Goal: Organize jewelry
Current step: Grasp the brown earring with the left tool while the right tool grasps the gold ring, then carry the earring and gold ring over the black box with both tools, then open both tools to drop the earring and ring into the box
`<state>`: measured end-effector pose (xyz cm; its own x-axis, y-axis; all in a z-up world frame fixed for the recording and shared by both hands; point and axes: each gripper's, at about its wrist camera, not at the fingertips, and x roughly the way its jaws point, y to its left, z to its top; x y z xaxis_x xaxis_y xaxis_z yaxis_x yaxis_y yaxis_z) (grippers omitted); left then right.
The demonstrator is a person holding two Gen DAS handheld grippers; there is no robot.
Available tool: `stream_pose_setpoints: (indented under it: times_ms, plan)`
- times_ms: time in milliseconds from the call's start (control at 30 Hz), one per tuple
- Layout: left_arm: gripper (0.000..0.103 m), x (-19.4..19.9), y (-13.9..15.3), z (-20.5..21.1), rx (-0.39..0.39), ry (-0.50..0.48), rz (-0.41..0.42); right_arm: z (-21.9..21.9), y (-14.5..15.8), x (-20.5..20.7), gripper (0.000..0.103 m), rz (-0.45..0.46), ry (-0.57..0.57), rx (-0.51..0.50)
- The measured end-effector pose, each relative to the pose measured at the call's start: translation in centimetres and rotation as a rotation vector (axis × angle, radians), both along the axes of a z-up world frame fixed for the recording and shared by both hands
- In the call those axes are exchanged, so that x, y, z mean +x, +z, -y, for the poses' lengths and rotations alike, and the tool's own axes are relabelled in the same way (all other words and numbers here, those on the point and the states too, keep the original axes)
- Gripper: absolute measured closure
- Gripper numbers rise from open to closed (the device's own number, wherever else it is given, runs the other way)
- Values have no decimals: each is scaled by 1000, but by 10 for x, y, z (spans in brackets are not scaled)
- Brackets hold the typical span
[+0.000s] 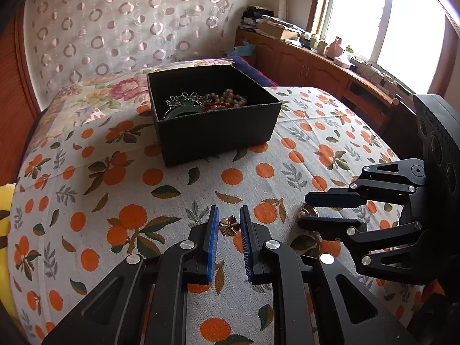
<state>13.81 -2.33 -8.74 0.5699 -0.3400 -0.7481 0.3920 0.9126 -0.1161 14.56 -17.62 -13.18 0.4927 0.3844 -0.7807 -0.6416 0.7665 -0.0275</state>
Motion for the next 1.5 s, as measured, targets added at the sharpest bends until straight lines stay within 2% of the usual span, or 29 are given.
stream_pose_setpoints:
  times_ms: [200,367,667,900,1267,1333,1367,1400,1500]
  plan:
    - [89,3,7,-2,-4,8,15,3,5,1,79,2,7,15]
    - [89,12,21,-5,-5,23,46,6,23,15,79,43,3,35]
    - [89,42,53,-9,-13,72,128,10,69,75,78,141,-49,117]
    - [89,69,60,-11,-5,110,150,4,65,104,78,118,-54,133]
    - [89,87,64,0,-5,130,159,12,65,104,77,108,-77,154]
    - [84,86,66,1,-9,134,161,16,66,99,77,110,-85,158]
    - [71,84,67,1,-10,136,165,18,67,96,77,113,-91,158]
    - [64,83,68,1,-9,140,171,20,67,94,77,114,-96,159]
    - [59,74,71,2,-9,150,180,29,68,82,75,119,-116,161]
